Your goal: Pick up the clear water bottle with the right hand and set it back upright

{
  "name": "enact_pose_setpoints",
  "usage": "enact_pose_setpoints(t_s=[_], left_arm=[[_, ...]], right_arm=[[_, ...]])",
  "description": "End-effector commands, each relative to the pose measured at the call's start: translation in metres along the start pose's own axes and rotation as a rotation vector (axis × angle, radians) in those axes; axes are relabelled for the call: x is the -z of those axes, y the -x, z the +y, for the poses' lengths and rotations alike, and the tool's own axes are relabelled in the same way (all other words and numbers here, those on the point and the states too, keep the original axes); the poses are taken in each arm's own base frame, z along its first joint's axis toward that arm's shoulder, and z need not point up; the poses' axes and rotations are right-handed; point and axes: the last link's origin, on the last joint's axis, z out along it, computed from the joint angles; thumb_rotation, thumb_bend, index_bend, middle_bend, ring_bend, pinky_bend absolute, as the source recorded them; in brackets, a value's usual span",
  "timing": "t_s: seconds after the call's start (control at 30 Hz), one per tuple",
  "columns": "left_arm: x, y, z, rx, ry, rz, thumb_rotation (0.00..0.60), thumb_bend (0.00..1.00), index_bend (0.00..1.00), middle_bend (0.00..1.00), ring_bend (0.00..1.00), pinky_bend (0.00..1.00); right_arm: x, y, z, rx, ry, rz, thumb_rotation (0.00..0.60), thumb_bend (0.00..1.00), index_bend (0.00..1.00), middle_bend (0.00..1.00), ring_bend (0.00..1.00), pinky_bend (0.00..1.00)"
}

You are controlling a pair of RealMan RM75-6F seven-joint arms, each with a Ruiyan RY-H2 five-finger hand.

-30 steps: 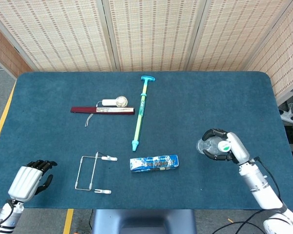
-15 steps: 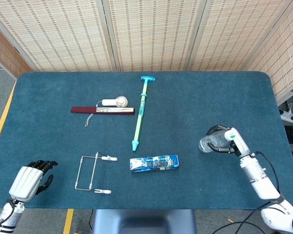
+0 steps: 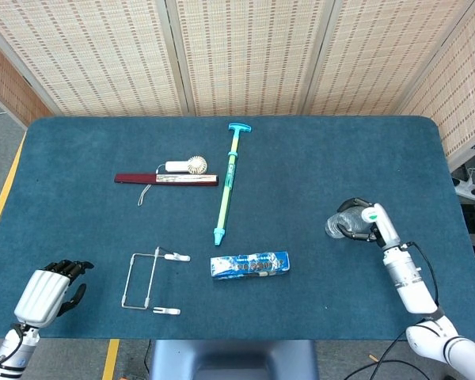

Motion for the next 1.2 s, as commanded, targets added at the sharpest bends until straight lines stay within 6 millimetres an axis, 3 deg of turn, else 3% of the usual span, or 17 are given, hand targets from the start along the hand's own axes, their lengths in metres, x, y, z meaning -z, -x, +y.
enact_pose_setpoints(t_s=[0.03, 0.2, 0.33, 0.5, 0.63, 0.83, 1.1, 1.2], left_arm=[[0.000, 0.000, 0.000, 0.000, -0.001, -0.002, 0.600, 0.44, 0.32, 0.43, 0.38, 0.53], [0.000, 0.000, 0.000, 0.001, 0.000, -0.001, 0.600, 0.44, 0.32, 0.43, 0.38, 0.53], [0.000, 0.000, 0.000, -0.001, 0.000, -0.002, 0.600, 0.44, 0.32, 0.43, 0.38, 0.53], [0.000, 0.001, 0.001, 0.000, 0.003, -0.004, 0.600, 0.44, 0.32, 0.43, 0.38, 0.53], [0.000, 0.001, 0.001, -0.003, 0.003, -0.003, 0.600, 0.44, 0.32, 0.43, 0.38, 0.53], [-0.001, 0.001, 0.001, -0.004, 0.003, -0.005, 0.600, 0.44, 0.32, 0.43, 0.38, 0.53], [-0.001, 0.001, 0.002, -0.002, 0.004, -0.005, 0.600, 0.44, 0.32, 0.43, 0.38, 0.53], [0.000, 0.001, 0.001, -0.002, 0.003, -0.004, 0.600, 0.44, 0.32, 0.43, 0.38, 0.53]], right_arm=[[0.001, 0.001, 0.006, -0.010, 0.012, 0.006, 0.600, 0.45, 0.81, 0.70, 0.58, 0.59], [0.002, 0.000, 0.011, -0.013, 0.025, -0.003, 0.600, 0.45, 0.72, 0.69, 0.50, 0.54], [0.003, -0.001, 0.014, -0.009, 0.033, -0.014, 0.600, 0.45, 0.60, 0.60, 0.40, 0.47], [0.004, -0.004, 0.020, -0.025, 0.066, -0.014, 0.600, 0.45, 0.54, 0.55, 0.35, 0.42], [0.005, -0.006, 0.020, -0.023, 0.069, -0.020, 0.600, 0.45, 0.43, 0.44, 0.23, 0.36], [0.006, -0.012, 0.019, -0.004, 0.063, -0.022, 0.600, 0.43, 0.20, 0.23, 0.03, 0.16], [0.010, -0.024, 0.015, 0.041, 0.042, -0.027, 0.600, 0.31, 0.01, 0.11, 0.00, 0.09], [0.017, -0.031, 0.009, 0.053, 0.013, -0.034, 0.600, 0.26, 0.00, 0.04, 0.00, 0.08]])
